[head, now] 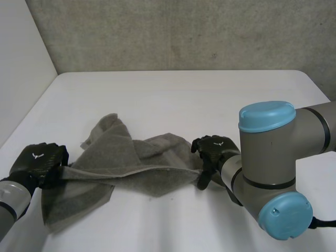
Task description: Fold the laundry
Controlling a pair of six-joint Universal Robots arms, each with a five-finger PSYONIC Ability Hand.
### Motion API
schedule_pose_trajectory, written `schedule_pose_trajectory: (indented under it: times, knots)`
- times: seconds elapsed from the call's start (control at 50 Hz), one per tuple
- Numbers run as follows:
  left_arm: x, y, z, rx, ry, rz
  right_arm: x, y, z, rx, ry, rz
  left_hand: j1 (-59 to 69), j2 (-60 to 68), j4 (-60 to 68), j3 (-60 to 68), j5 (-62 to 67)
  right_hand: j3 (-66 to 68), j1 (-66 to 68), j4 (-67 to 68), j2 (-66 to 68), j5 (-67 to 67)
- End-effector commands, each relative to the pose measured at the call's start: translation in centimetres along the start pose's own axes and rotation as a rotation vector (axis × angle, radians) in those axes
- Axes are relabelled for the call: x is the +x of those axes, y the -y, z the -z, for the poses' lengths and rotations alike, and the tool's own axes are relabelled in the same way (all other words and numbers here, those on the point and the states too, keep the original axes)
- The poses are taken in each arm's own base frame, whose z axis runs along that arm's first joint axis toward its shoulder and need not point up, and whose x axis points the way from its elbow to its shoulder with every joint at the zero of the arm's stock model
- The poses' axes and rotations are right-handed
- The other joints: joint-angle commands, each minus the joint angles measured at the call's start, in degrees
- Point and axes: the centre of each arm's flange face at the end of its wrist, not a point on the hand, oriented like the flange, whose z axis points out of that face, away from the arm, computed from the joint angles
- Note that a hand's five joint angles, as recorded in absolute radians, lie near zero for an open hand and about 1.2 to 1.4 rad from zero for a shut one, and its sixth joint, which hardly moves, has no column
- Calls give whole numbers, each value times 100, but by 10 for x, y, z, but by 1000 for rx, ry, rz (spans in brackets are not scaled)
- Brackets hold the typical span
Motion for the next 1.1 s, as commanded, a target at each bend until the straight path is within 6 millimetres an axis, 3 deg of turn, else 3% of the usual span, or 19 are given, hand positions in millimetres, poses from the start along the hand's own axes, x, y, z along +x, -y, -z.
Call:
schedule_pose_trajectory:
  times: [0.02,0.14,0.18,0.2,0.24,0.34,0.38,0.4,0.44,0.46,0.5,0.58,0.62,0.74,0.8,0.88,1.0,1.04,1.1]
  knots:
    - [0,3,0,10,-1,-3,-4,-9,-1,-20,12,-5,1347,1036,1029,1037,1106,197,384,241,50,295]
    - [-1,6,-1,21,2,-6,-8,-20,-18,-29,37,-4,1347,1036,1029,1037,1106,1442,1629,1486,1296,1540]
    - [-2,9,-2,31,5,-10,-9,-17,-24,-2,43,-15,1347,1036,1029,1037,1106,3952,4139,3996,3806,4050]
    - [-2,9,-2,31,5,-10,-9,-17,-24,-1,43,-15,1347,1036,1029,1037,1106,3965,4153,4009,3819,4064]
    - [-3,14,-2,51,8,-14,-9,-15,-26,9,56,-51,1347,1036,1029,1037,1106,5902,6089,5946,5756,6000]
    - [-1,34,-1,112,-4,-19,-5,8,-19,69,81,-117,1347,1036,1029,1037,1106,5911,6098,5955,5764,6009]
    - [-5,60,4,180,3,-28,18,42,-4,169,37,-131,1347,1036,1029,1037,1106,5911,6098,5955,5764,6009]
    - [-5,60,4,181,3,-28,18,43,-4,169,37,-131,1347,1036,1029,1037,1106,5911,6098,5955,5764,6009]
    - [-13,92,12,265,23,-53,44,82,20,294,-30,-78,1347,1036,1029,1037,1106,5911,6098,5955,5764,6009]
    - [-13,92,12,266,24,-53,44,82,20,295,-30,-77,1347,1036,1029,1037,1106,5911,6098,5955,5764,6009]
    - [-19,127,23,364,44,-89,59,112,45,395,-97,47,1347,1036,1029,1037,1106,5911,6098,5955,5764,6009]
    - [-16,164,39,468,27,-134,61,144,83,525,-169,210,1347,1036,1029,1037,1106,5911,6098,5955,5764,6009]
    - [-12,191,54,519,-14,-160,60,171,121,633,-243,341,1347,1036,1029,1037,1106,5911,6098,5955,5764,6009]
    - [-15,217,67,499,-38,-155,58,192,159,693,-315,481,1347,1036,1029,1037,1106,5911,6098,5955,5764,6009]
    - [-15,218,65,468,-51,-145,56,185,157,630,-301,516,1347,1036,1029,1037,1106,5911,6098,5955,5764,6009]
    - [-12,197,40,302,-118,-86,55,167,141,497,-267,568,1347,1036,1029,1037,1106,5911,6098,5955,5764,6009]
    - [3,155,3,117,-215,-75,59,127,86,233,-205,679,1347,1036,1029,1037,1106,5911,6098,5955,5764,6009]
    - [18,127,-22,21,-282,-171,63,116,62,170,-194,708,1347,1036,1029,1037,1106,5911,6098,5955,5764,6009]
    - [30,110,-42,-15,-324,-299,68,108,36,124,-203,716,1347,1036,1029,1037,1106,5911,6098,5955,5764,6009]
